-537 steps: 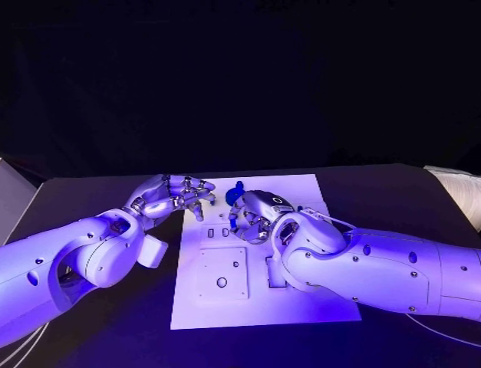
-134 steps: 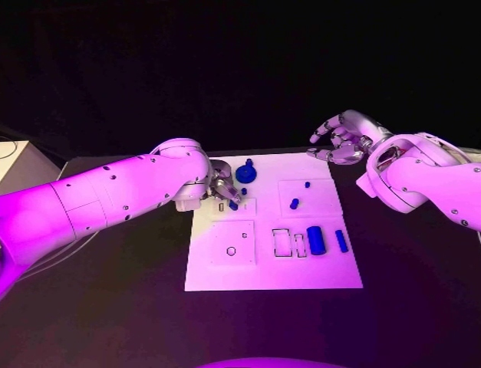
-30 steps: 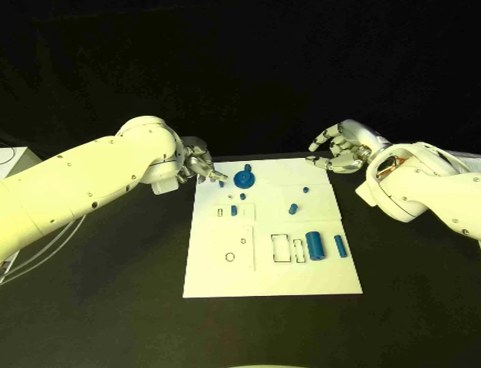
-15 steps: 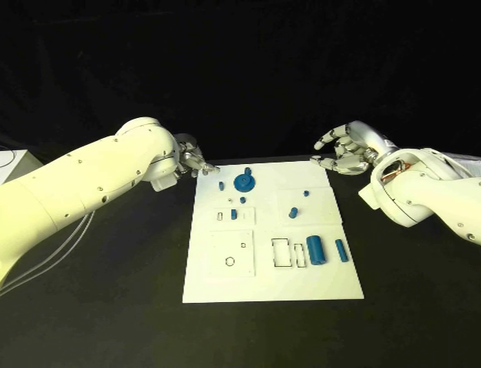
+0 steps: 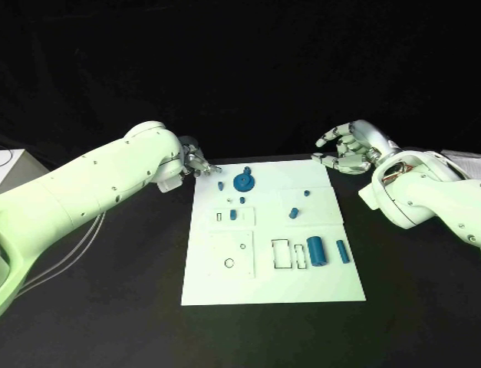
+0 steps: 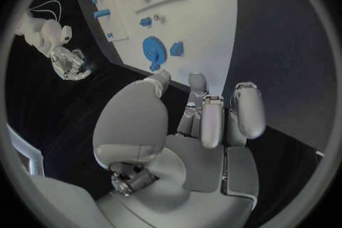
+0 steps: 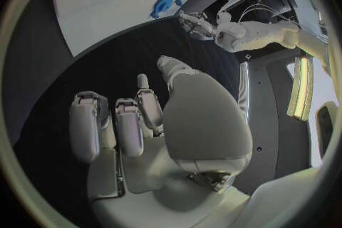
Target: Assemble the parts on the task board
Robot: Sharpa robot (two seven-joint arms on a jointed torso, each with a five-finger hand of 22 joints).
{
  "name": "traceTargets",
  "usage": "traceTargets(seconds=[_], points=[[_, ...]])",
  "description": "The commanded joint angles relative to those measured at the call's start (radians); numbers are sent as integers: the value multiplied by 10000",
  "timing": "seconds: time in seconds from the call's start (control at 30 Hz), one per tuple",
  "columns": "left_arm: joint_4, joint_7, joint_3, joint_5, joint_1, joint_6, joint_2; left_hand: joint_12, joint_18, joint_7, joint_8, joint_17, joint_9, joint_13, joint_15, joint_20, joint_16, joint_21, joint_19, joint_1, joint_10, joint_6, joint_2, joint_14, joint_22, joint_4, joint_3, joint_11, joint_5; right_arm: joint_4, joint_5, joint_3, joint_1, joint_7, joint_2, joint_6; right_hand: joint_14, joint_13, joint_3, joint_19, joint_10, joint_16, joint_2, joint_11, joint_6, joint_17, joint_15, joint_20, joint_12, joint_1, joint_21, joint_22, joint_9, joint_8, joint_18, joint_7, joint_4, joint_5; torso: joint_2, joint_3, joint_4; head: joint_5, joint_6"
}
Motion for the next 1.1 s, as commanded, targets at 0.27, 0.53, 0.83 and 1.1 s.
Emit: traceTargets(seconds=[0.27, 0.53, 0.83, 1.1], points=[[-41, 102, 1, 341, 14, 294, 135, 300, -107, -102, 231, 2022, -152, 194, -55, -73, 245, 244, 288, -427, 374, 355, 137, 794, 351, 27, -80, -83, -39, -33, 1, 7, -3, 175, 49, -156, 789, 43, 62, 265, -69, -52, -10, -23, -91, 1786, -12, 42, -64, 62, -45, 1309, 16, -39, 132, -3, -9, 75, 87, 33, -11, 26, 29], [8, 55, -4, 378, 14, 734, 139, 385, -132, -166, 399, 2116, -99, 252, -98, -106, 326, 315, 363, -583, 478, 480, 218, 837, 471, 14, -130, -137, -23, -55, -2, 7, -3, 148, 65, -138, 791, 40, 72, 270, -68, -50, -10, -24, -93, 1791, -13, 41, -67, 67, -38, 1315, 18, -40, 130, -3, -10, 90, 77, 26, -10, 26, 15], [-20, 26, -26, 427, 14, 1290, 187, 369, -131, -182, 440, 2104, -74, 216, -116, -122, 318, 315, 359, -469, 472, 457, 257, 832, 470, -23, -62, -156, -12, -83, -3, 6, -3, 125, 96, -112, 791, 40, 72, 270, -68, -50, -10, -24, -93, 1791, -13, 41, -67, 67, -38, 1315, 18, -40, 130, -3, -10, 90, 92, 19, -15, 14, 22], [-40, 19, -48, 455, 14, 1489, 207, 372, -135, -191, 488, 2113, -49, 196, -130, -140, 327, 326, 363, -227, 476, 411, 268, 836, 492, -44, 91, -168, -19, -98, -3, 6, -3, 120, 131, -117, 788, 18, 87, 262, -81, -59, -9, -24, -94, 1779, -14, 38, -86, 64, -68, 1294, 22, -39, 136, -2, -5, 116, 97, 27, -5, 18, 15]])
